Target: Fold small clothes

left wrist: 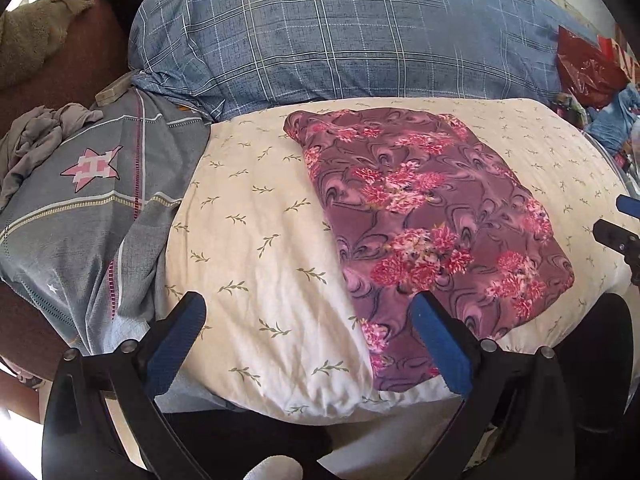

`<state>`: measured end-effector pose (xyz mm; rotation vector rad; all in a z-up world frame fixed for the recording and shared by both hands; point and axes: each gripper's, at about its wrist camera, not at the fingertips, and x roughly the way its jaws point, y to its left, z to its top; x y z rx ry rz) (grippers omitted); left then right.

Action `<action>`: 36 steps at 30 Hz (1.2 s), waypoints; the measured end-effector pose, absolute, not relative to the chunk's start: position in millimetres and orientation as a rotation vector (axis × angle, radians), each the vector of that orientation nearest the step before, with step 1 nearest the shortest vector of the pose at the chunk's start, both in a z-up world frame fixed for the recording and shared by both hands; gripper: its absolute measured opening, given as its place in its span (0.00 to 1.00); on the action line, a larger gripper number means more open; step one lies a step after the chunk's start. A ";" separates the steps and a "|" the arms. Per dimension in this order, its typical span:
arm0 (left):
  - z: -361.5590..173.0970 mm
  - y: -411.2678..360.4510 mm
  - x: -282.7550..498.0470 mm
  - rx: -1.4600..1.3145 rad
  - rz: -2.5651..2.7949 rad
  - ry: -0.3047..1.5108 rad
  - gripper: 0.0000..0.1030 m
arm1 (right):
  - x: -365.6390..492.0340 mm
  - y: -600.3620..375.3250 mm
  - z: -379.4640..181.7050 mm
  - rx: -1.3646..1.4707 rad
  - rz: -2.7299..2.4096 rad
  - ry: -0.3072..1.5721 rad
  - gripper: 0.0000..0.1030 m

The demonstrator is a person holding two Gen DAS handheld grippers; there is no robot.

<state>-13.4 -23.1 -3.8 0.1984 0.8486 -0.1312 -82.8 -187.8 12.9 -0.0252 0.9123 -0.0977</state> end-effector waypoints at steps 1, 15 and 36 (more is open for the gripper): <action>-3.5 -24.4 -15.1 0.201 -0.134 0.847 1.00 | -83.8 -186.8 12.3 -0.025 -0.101 0.912 0.98; -0.7 -39.5 -33.6 0.148 -0.222 0.877 1.00 | -94.4 -185.6 1.7 0.042 -0.090 0.963 0.99; -14.8 -74.2 -50.5 0.148 -0.396 0.959 1.00 | -97.8 -183.1 -8.5 0.072 -0.072 1.016 0.99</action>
